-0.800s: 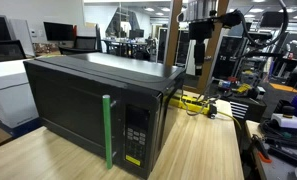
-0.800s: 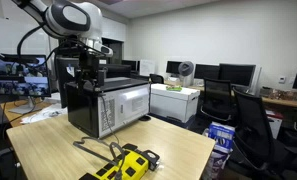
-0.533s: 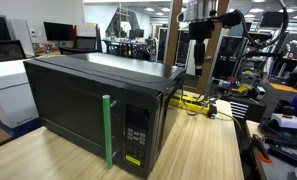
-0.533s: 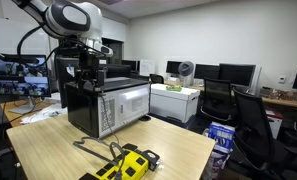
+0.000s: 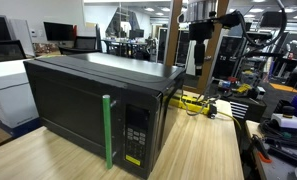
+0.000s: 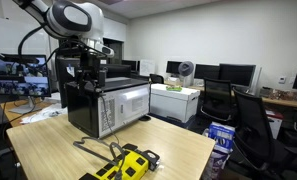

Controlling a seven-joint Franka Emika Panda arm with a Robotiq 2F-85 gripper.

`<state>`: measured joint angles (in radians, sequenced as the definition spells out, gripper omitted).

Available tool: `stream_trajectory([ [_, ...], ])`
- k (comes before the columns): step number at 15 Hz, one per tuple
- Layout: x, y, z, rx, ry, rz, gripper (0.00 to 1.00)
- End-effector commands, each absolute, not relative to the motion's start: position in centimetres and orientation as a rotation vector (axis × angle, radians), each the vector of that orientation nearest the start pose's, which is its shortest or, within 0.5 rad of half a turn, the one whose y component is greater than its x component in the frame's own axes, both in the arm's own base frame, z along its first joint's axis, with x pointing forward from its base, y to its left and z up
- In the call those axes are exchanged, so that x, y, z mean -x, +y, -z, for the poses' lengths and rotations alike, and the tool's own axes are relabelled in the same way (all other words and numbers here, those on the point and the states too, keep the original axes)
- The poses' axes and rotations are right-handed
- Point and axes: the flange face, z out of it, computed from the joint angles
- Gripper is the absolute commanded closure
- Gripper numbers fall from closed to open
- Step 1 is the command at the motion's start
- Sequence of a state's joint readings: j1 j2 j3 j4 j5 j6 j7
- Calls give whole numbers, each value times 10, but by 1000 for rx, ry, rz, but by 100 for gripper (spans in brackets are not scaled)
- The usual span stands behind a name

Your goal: Unplug the grey cable from the extension cable

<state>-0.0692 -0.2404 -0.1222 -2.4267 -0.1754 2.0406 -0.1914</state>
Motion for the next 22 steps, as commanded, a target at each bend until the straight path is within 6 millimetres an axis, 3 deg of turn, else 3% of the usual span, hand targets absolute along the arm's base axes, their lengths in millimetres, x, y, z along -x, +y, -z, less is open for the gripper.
stream_trajectory([
  [1,-442,-121,-387,3226,-66,-329,0],
  [5,-460,-163,-387,3209,67,-361,0],
  [12,-497,-238,-366,3159,261,-612,0],
  [17,-513,-273,-345,3101,67,-691,0],
  [22,-511,-303,-324,3023,-141,-678,0],
])
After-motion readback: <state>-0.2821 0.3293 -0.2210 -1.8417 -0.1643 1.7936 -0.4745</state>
